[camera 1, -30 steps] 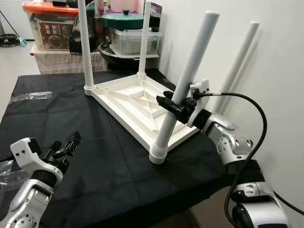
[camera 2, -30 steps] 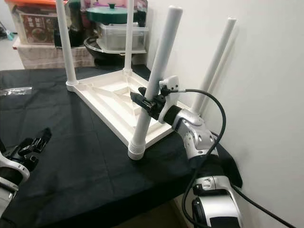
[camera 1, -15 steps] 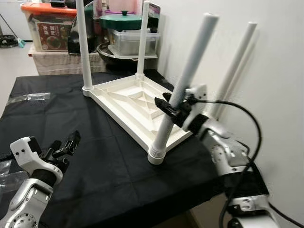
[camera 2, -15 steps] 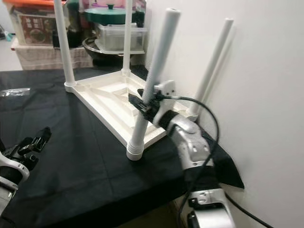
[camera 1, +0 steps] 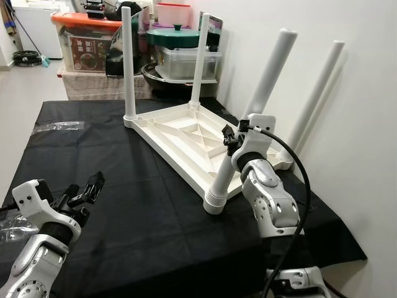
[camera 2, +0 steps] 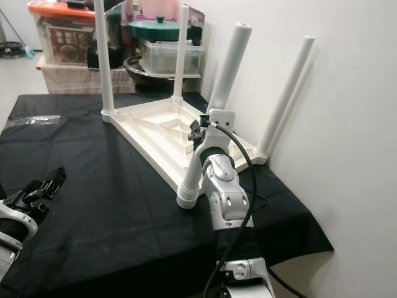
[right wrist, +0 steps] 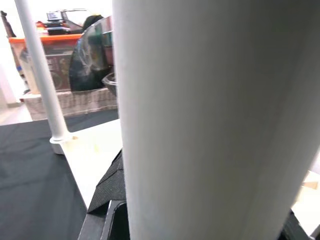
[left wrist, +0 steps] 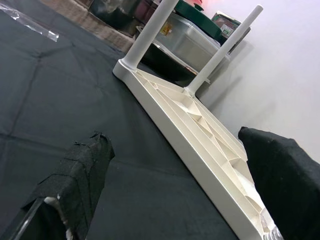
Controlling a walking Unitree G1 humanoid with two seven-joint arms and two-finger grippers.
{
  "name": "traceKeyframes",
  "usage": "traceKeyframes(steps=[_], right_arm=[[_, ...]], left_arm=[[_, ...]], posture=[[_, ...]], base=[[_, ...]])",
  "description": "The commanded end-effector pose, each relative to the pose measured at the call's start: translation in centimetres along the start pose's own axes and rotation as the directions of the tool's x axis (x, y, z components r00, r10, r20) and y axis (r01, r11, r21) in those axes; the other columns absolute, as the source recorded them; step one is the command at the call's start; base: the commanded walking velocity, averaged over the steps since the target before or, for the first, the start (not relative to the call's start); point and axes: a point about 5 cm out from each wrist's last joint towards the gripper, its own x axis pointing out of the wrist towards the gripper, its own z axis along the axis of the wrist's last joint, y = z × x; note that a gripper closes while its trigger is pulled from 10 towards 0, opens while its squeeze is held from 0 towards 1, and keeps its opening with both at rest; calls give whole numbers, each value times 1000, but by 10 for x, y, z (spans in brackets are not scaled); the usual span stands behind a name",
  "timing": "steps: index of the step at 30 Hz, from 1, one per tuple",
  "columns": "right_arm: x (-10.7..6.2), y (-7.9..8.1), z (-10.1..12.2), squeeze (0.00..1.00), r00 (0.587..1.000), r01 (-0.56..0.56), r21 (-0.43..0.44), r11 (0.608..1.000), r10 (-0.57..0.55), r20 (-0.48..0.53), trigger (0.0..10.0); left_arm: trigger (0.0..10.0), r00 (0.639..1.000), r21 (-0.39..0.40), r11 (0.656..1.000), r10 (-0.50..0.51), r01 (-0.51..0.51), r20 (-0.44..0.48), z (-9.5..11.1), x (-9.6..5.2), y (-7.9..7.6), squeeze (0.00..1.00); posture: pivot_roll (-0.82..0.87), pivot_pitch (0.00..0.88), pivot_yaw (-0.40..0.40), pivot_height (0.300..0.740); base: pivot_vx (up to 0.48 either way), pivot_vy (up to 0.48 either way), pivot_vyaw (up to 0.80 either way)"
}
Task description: Building children table
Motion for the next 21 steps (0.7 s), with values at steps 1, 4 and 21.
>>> traceKeyframes(steps=[1,4,21], right_arm=[[-12,-22,-73,0,933,88,-87,992,-113,-343,0],[-12,-19,-71,0,936,87,-97,992,-114,-333,0],[-20,-6,-68,0,926,125,-120,985,-159,-342,0]], left_arm=[[10000,1000,-5,1000,2,-2,-6,-2,0,-1,0],[10000,1000,-4,1000,1,-1,-6,-3,0,-1,0],[10000,1000,-8,1000,-2,2,-1,-2,2,-2,0]], posture=[[-1,0,-105,740],[-1,0,-105,740],[-5,0,-106,740]], base=[[0,0,0],[0,0,0],[0,0,0]])
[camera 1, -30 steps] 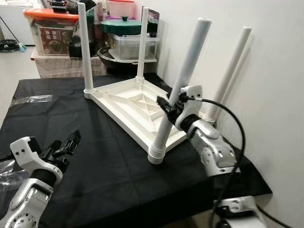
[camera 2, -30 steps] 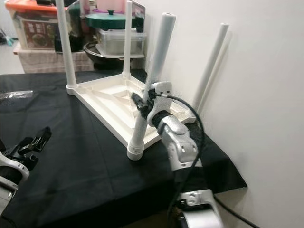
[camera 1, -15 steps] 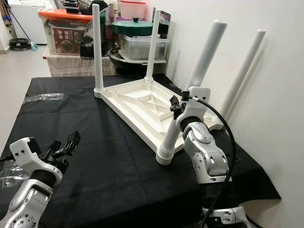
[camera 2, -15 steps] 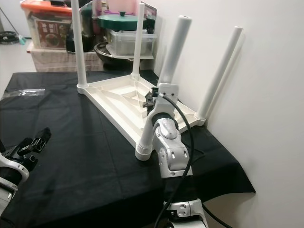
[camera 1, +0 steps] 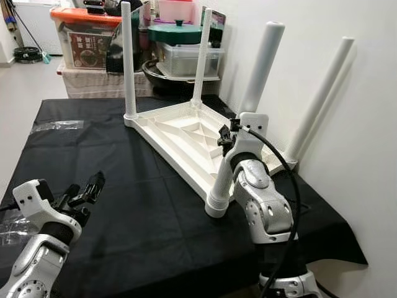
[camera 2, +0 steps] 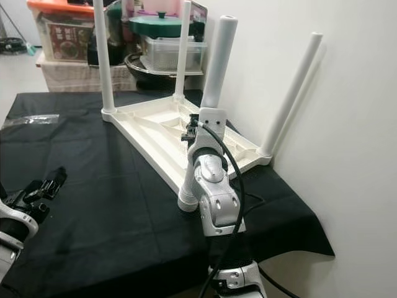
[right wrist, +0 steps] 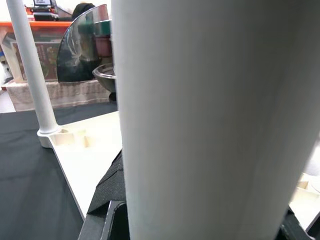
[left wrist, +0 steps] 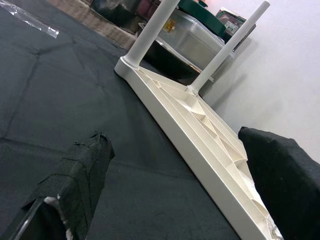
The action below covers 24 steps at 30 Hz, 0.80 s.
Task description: Building children table
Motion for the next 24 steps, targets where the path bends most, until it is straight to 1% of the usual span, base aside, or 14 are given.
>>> traceKeyframes(steps=[1,4,5,6,8,10,13,14,15,16,22,24], right_arm=[[-8,-22,-74,0,935,88,-66,994,-105,-339,0],[-9,-20,-73,0,938,79,-56,995,-93,-334,0],[-9,-19,-70,0,944,60,-53,997,-74,-322,9098],[-9,-18,-67,0,947,50,-51,997,-63,-315,10000],[-9,-17,-64,0,950,36,-50,998,-50,-307,10000],[-9,-16,-56,0,962,23,-54,998,-36,-271,10000],[-9,-16,-52,0,966,19,-55,998,-33,-255,10000],[-9,-16,-48,0,973,15,-58,998,-28,-228,10000],[-9,-16,-48,0,973,15,-58,998,-28,-228,10000],[-10,-15,-43,0,980,7,-66,998,-20,-197,10000],[-12,-13,-39,0,983,1,-67,998,-13,-184,10000],[-13,-12,-35,0,986,1,-68,998,-12,-165,10000]], left_arm=[[10000,1000,-7,1000,1,-1,-4,-3,2,-1,0],[10000,1000,-7,1000,0,0,-4,-3,2,-1,0],[10000,1000,-6,1000,-2,2,-5,-3,2,-1,0],[10000,1000,-5,1000,-4,4,-6,-3,2,-2,0],[10000,1000,-5,1000,-5,5,-6,-3,3,-2,0],[10000,1000,-6,1000,-8,8,-7,-4,3,-3,0],[10000,1000,-6,1000,-8,8,-7,-4,3,-3,0],[10000,1000,-6,1000,-9,9,-8,-4,3,-3,0],[10000,1000,-6,1000,-9,9,-8,-4,3,-3,0],[10000,1000,-7,1000,-9,9,-8,-4,3,-2,0],[10000,1000,-7,1000,-10,10,-9,-4,4,-2,0],[10000,1000,-7,1000,-12,12,-10,-4,4,-2,0]], posture=[[-5,0,-106,740],[-6,0,-105,740],[-9,0,-103,740],[-10,0,-102,740],[-11,0,-102,740],[-13,0,-101,740],[-13,0,-101,740],[-14,0,-101,740],[-14,0,-101,740],[-16,0,-99,740],[-19,0,-97,740],[-22,0,-95,740]], base=[[0,0,0],[0,0,0],[0,0,0],[0,0,0],[0,0,0],[0,0,0],[0,0,0],[0,0,0],[0,0,0],[0,0,0],[0,0,0],[0,0,0]])
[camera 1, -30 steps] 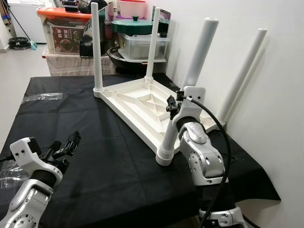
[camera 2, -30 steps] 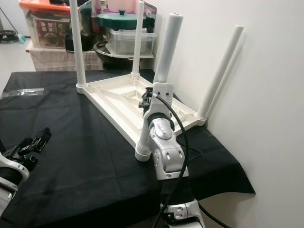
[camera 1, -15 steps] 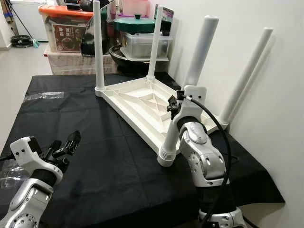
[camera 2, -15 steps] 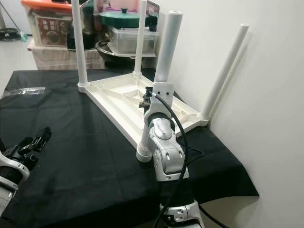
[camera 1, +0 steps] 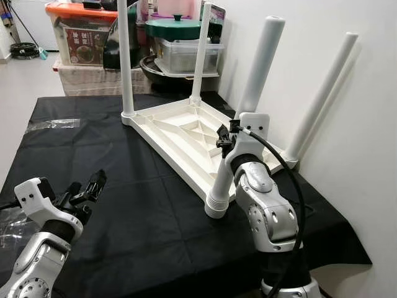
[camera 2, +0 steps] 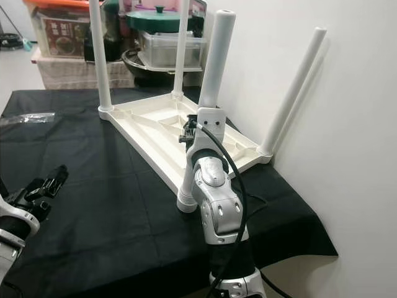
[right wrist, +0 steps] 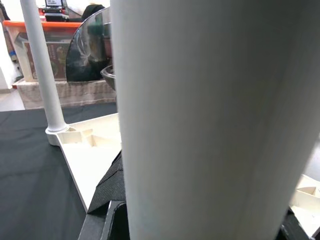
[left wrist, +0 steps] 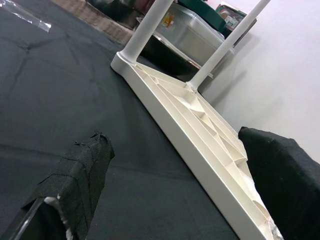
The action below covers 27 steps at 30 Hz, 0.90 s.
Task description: Building children table
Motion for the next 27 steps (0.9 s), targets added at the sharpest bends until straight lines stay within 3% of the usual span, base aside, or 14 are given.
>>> traceKeyframes(steps=[1,27], right_arm=[[-2,-12,-43,0,978,42,-50,998,-52,-202,10000],[-5,-7,-27,0,988,6,-54,999,-14,-151,10000]], left_arm=[[10000,1000,-3,1000,-3,3,-13,-4,2,0,0],[10000,1000,-2,1000,-9,9,-12,-4,3,-1,0]], posture=[[-22,0,-95,740],[-23,0,-94,740]], base=[[0,0,0],[0,0,0]])
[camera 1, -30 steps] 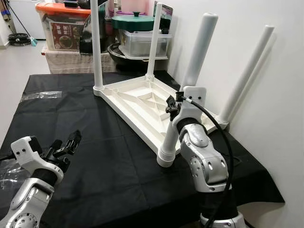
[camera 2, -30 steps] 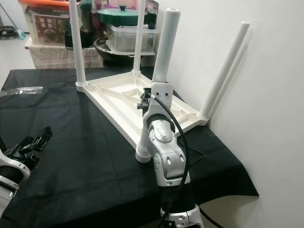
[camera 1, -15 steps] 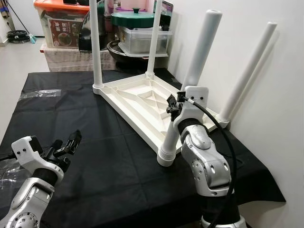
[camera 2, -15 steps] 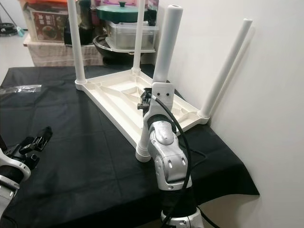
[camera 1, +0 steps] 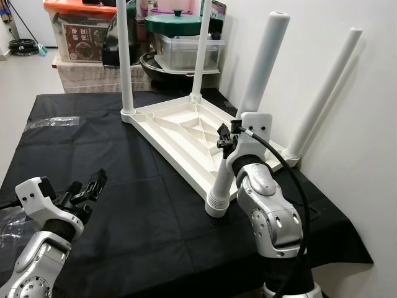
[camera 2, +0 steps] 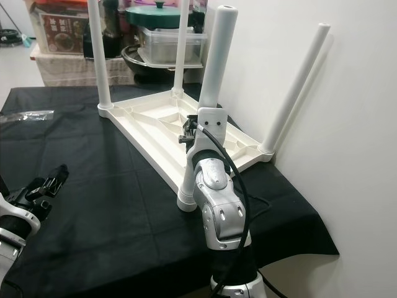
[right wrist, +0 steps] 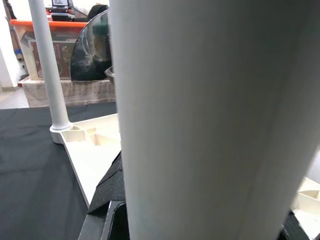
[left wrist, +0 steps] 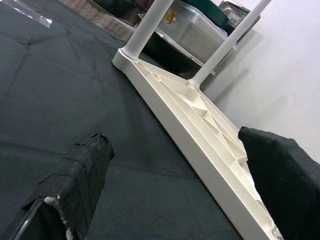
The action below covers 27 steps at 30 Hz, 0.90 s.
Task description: Building children table
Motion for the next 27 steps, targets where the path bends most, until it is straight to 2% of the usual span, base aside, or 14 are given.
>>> traceKeyframes(steps=[1,11,27], right_arm=[[0,-9,-34,0,985,29,-41,999,-36,-169,10000],[2,-8,-26,0,988,19,-40,999,-25,-153,10000],[1,-8,-27,0,985,7,-40,999,-13,-171,10000]], left_arm=[[10000,1000,1,1000,-8,8,-11,-4,2,-1,0],[10000,1000,0,1000,-9,9,-11,-4,3,-1,0],[10000,1000,-1,1000,-10,10,-16,-6,3,-1,0]], posture=[[-24,0,-94,740],[-26,0,-94,740],[-29,0,-94,740]], base=[[0,0,0],[0,0,0],[0,0,0]])
